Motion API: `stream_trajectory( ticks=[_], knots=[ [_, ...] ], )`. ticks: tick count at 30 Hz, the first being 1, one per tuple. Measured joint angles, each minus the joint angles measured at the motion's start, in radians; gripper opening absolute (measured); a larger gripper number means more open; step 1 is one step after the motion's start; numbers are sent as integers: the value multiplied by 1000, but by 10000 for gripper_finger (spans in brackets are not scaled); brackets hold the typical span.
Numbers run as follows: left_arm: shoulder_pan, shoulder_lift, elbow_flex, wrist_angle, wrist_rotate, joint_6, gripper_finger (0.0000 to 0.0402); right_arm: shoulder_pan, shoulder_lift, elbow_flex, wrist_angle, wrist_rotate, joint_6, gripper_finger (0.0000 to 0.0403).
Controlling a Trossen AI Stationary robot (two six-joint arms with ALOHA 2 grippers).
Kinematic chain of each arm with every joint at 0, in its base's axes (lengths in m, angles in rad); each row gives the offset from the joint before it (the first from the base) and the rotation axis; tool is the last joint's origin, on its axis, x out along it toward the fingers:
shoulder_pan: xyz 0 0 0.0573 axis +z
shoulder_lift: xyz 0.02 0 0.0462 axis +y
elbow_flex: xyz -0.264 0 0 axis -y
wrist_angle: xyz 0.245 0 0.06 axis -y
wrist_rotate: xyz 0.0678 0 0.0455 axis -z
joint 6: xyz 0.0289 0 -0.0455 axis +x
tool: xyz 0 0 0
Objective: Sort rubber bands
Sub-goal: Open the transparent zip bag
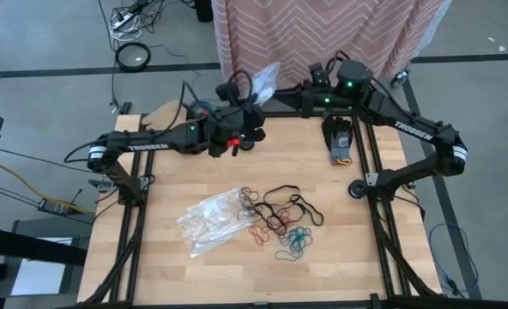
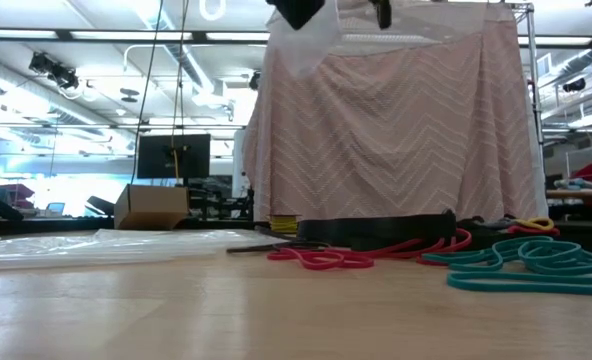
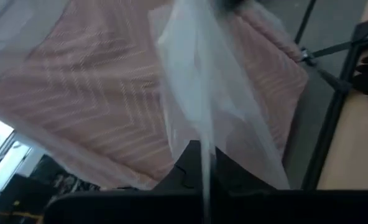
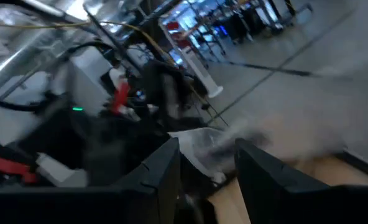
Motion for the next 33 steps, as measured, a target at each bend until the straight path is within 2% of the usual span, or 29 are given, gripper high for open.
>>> stream_trajectory(
  ticks=[4,10,15,24,33],
  knots=[
    [-3,-7,0,3,-51,0,0,-16,-49,-146,154,-9,103,140],
    [-3,-5,0,-8,-56,0,0,-22,-85,-417,650,23,386,141],
    [-4,-3,-5,-35,-33,-1,0,-24,-83,-570,893,73,552,139],
    [-36,35,-11,-57,40,9,0,-24,-76,-602,925,23,636,138],
    [-66,81,-11,-48,36,57,0,5,-67,-601,912,-37,647,122]
  ],
)
